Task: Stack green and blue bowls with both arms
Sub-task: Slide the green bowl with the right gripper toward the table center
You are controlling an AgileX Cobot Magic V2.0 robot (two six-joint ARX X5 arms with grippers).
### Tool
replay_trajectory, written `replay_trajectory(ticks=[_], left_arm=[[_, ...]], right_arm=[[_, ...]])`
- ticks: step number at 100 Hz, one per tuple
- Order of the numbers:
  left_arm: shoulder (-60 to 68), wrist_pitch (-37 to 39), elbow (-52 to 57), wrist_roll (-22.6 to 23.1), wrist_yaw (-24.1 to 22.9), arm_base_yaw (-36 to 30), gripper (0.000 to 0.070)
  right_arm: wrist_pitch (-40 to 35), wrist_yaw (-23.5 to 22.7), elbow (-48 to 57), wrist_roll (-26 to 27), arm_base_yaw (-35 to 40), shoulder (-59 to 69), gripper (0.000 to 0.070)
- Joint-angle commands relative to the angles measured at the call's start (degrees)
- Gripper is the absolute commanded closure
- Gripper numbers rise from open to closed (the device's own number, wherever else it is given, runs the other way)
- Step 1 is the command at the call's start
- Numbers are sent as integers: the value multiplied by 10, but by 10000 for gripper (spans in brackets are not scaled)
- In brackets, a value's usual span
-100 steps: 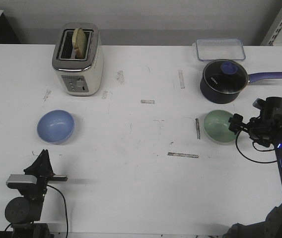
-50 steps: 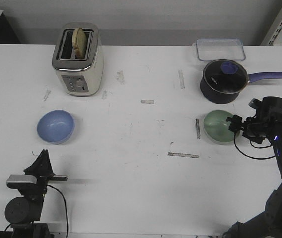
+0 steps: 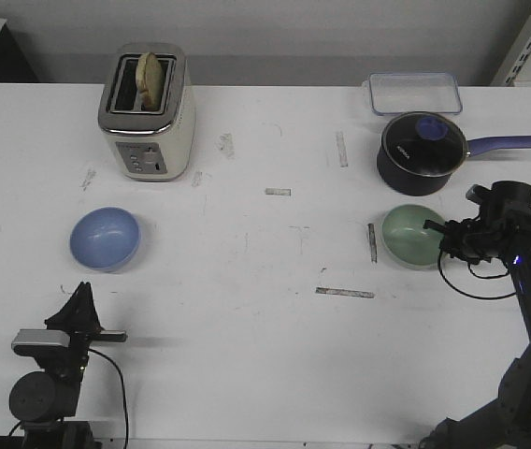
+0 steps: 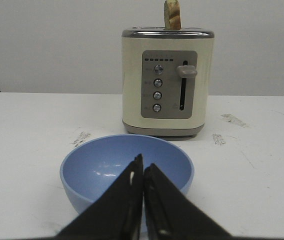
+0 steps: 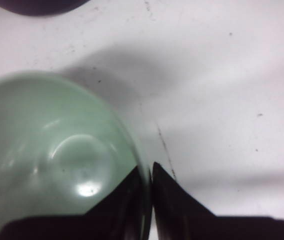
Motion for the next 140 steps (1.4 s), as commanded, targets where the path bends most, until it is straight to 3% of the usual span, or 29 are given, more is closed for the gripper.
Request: replay_trajectory(ticks=[1,36,75,107,140], left_arm=[[-1,6,-12,2,2,0,699],[-1,6,-12,2,2,0,699],[-1,6,-12,2,2,0,699],[-1,6,-12,2,2,0,699],[-1,6,-12,2,2,0,699]], right_arm=[[1,-1,8,-5,2,-2,695],[2,-1,8,19,48,-72,695],[39,3,8,132,263,-70,694],[85,82,8,193,411,-26,694],[96,114,8,210,443,13,694]])
